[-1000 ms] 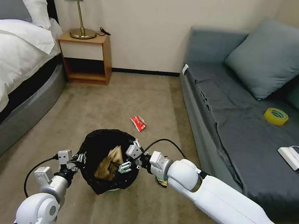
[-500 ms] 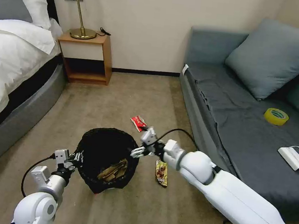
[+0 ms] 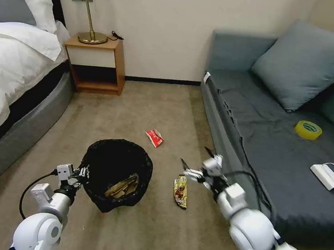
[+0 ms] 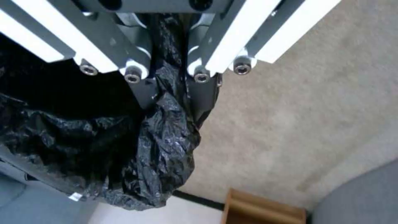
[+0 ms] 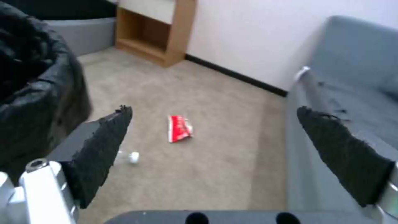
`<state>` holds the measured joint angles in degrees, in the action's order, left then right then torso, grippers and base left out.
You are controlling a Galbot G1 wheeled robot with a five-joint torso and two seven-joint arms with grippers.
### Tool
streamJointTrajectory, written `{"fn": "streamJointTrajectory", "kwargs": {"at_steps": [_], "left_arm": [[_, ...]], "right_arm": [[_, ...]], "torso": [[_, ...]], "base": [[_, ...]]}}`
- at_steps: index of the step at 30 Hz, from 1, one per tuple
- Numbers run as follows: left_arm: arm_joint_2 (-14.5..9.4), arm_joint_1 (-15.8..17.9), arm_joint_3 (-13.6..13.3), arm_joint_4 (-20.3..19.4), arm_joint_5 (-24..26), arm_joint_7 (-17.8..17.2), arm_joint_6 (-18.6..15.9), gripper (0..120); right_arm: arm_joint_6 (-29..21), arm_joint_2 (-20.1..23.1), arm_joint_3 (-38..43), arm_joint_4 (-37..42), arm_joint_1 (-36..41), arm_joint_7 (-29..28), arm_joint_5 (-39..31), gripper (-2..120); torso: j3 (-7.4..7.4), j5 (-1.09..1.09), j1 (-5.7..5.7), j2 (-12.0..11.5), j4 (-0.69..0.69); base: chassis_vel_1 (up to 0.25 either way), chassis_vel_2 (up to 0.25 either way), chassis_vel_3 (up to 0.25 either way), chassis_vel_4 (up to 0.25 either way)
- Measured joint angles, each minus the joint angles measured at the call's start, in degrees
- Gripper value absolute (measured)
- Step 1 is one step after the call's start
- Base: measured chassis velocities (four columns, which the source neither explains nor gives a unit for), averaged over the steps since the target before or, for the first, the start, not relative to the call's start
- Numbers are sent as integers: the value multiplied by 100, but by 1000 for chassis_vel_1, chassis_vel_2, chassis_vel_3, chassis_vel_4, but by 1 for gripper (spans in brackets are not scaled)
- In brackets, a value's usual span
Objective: Pick up the trash bin, then pick up the garbage on the floor and place it into the trash bin.
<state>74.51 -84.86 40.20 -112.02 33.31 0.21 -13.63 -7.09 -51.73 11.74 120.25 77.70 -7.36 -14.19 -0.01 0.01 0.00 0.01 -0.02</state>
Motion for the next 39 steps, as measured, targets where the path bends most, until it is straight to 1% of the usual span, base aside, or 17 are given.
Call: {"fn": "streamJointTrajectory", "kwargs": {"at_steps": [1,2,3,7,10,18,24,30,32,39], "left_arm": [[10,-5,77,44,-58,27,32,6],[14,-14,118,70,-73,36,42,6],[14,-14,118,70,-73,36,42,6],[-6,-29,254,92,-83,49,61,6],[-33,-29,311,80,-69,52,61,6],[-42,-41,368,-9,-45,51,61,6],[37,-75,421,-85,-18,35,88,6],[74,-112,519,-126,-5,32,125,6],[120,-118,565,-172,60,7,129,6],[154,-121,625,-191,-32,-5,181,6]], "right_arm": [[69,-157,368,173,504,49,202,100],[100,-234,482,222,688,61,301,100],[100,-234,482,222,688,61,301,100],[274,-501,716,331,1199,143,677,100],[306,-570,772,385,1332,215,755,100],[328,-633,869,469,1407,364,765,100],[346,-622,881,495,1479,449,733,100],[358,-616,851,497,1482,470,733,100],[362,-624,846,497,1478,475,734,100],[384,-618,858,511,1496,514,732,100]], "torso": [[0,-1,0,0,1],[0,-1,0,0,2],[0,-1,0,0,2],[0,-1,0,0,2],[0,-2,0,0,1],[0,-2,0,0,2],[0,-1,0,0,2],[0,-1,0,-1,2],[0,0,0,-1,2],[0,-1,0,-1,2]], "base": [[0,0,0,0],[0,0,0,0],[0,0,0,0],[0,0,0,0],[0,0,0,0],[0,0,0,0],[0,0,0,0],[0,0,0,0],[0,0,0,0],[0,0,0,0]]}}
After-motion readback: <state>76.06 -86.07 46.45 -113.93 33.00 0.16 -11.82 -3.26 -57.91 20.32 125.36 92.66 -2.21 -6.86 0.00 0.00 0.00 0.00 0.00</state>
